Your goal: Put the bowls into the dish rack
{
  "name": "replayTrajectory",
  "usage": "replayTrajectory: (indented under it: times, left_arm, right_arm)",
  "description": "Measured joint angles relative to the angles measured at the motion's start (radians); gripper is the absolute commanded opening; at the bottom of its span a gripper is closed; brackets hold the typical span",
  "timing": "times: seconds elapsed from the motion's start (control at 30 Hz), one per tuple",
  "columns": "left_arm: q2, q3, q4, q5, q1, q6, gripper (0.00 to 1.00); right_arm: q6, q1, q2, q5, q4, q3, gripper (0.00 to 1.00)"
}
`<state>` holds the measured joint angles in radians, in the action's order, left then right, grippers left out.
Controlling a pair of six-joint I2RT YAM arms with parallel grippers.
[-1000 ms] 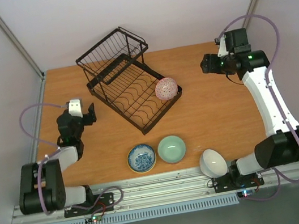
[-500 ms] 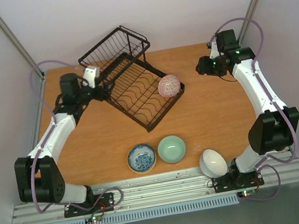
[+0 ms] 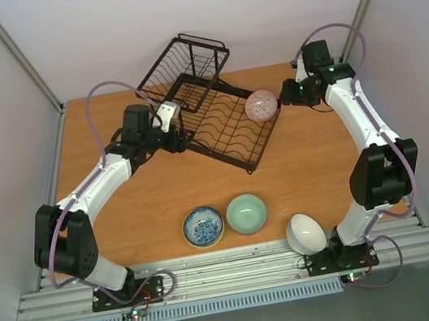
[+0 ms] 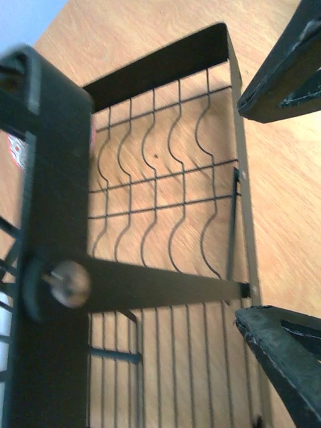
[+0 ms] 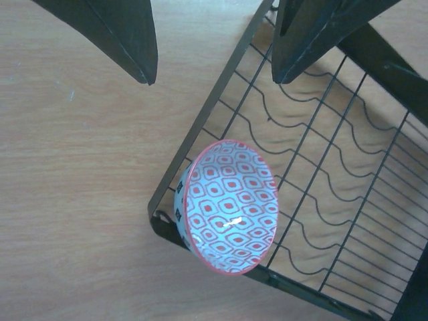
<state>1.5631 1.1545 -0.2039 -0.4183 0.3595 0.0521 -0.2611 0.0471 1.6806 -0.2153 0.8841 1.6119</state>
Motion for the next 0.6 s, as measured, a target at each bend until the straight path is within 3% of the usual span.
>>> replayTrajectory:
  times: [0.27, 0.6]
  left_arm:
    - [-0.154, -0.074, -0.046, 0.1, -0.002, 0.037, 0.76]
    - [-0.196, 0.022, -0.221, -0.033, 0.036, 0.046, 0.72]
  right_arm:
    - [-0.005, 0.012, 0.071, 0.068, -0.022, 0.004, 0.48]
    - [-0.005, 0.018, 0.126, 0.108, -0.076, -0.006, 0.47]
